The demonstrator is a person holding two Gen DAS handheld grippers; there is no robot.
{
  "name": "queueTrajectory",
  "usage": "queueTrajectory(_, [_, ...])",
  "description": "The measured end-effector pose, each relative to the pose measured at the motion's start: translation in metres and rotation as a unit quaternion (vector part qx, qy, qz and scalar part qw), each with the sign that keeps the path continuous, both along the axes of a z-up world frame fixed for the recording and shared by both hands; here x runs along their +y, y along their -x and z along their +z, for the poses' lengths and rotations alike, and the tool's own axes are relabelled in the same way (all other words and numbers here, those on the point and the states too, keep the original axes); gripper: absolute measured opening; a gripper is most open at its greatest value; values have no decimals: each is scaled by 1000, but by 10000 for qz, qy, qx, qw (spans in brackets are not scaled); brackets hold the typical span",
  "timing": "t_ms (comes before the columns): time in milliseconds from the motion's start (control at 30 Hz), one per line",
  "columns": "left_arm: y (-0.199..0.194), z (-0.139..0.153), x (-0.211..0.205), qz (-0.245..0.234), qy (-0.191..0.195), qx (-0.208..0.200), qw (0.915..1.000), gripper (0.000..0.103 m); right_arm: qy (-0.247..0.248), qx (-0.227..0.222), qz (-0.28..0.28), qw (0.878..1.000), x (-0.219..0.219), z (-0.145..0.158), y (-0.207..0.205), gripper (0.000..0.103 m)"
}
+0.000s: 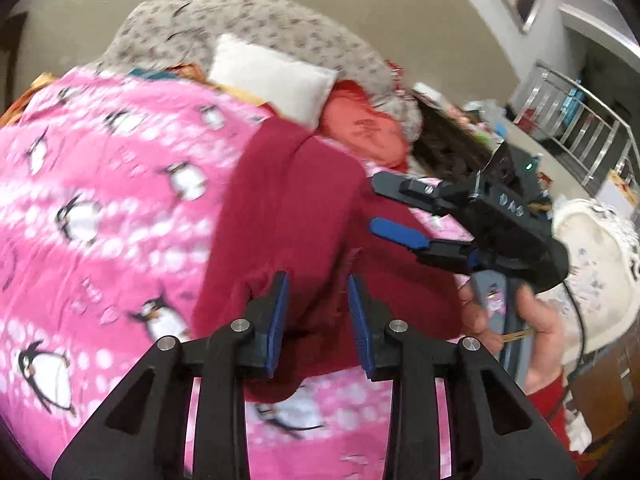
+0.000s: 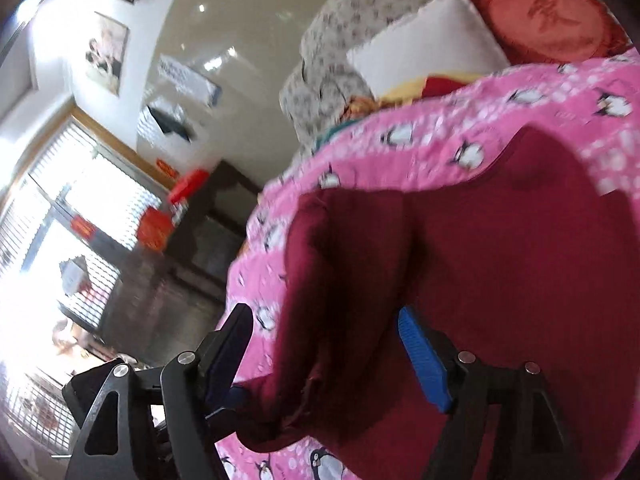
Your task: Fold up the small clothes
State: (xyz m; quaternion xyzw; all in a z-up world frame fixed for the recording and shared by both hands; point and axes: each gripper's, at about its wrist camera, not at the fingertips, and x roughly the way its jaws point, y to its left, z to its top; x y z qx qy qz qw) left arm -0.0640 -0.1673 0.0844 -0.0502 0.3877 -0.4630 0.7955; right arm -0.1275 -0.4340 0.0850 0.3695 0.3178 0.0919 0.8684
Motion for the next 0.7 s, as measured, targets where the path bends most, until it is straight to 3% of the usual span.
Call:
queueTrajectory(167, [-8,-19,-2,-319,211,441,9983,30,116,134,-54,9998,19,-17,-18,79])
queueTrajectory(300, [1,-22,-11,-488,108,384,9980,30,67,-139,-69,9999,28,-18,-20,83])
queueTrajectory(467, [14,-24,-9,-592,-88,290,9978,30,113,119,-303,9994,33,-19,-23,83])
queueTrajectory(567, [16,-22,1,-499,-32,223,9985,30,171,-157,-455,9987,29,-8,-2,83])
queueTrajectory(700, [13,-20,8,-463,102,350,9983,30,391,73,-427,9983,24,-14,1,84])
